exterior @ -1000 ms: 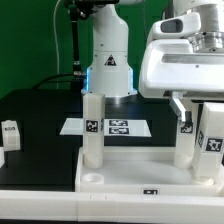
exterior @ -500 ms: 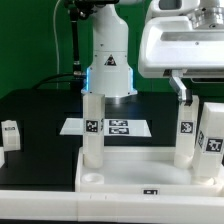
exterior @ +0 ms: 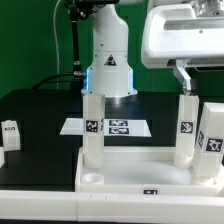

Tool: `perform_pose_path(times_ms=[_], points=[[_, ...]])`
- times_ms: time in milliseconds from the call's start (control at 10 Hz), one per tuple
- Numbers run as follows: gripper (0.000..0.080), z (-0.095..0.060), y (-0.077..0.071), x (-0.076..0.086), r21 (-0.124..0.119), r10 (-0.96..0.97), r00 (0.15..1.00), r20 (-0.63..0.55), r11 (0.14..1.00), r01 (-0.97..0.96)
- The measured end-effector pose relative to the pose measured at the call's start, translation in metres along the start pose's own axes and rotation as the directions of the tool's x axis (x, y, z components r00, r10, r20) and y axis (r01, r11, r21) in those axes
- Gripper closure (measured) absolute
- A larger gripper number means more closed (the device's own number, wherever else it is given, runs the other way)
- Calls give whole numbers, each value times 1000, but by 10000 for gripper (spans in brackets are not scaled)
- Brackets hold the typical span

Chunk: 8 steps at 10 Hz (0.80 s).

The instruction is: Assemble desk

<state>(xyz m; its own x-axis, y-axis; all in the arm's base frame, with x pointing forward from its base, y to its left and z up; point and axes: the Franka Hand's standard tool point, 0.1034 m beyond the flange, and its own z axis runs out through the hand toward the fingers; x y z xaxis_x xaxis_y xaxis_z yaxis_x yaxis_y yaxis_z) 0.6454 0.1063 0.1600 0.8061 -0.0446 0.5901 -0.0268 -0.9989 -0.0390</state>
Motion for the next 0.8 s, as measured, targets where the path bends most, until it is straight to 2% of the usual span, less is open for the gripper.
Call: perform_pose_path(times_ms=[100, 300, 400, 500, 700, 800], points=[[150, 5, 2, -10, 9, 7, 996, 91, 1000, -8], [150, 3, 14, -18, 27, 13, 969, 246, 999, -20], [150, 3, 17, -23, 29, 17, 956, 293, 999, -27], [150, 1, 18, -31, 37, 31, 920, 391, 998, -50], [150, -4, 13, -35, 29, 74, 858, 509, 994, -103], [150, -6, 14, -38, 33, 69, 817, 573, 994, -108]])
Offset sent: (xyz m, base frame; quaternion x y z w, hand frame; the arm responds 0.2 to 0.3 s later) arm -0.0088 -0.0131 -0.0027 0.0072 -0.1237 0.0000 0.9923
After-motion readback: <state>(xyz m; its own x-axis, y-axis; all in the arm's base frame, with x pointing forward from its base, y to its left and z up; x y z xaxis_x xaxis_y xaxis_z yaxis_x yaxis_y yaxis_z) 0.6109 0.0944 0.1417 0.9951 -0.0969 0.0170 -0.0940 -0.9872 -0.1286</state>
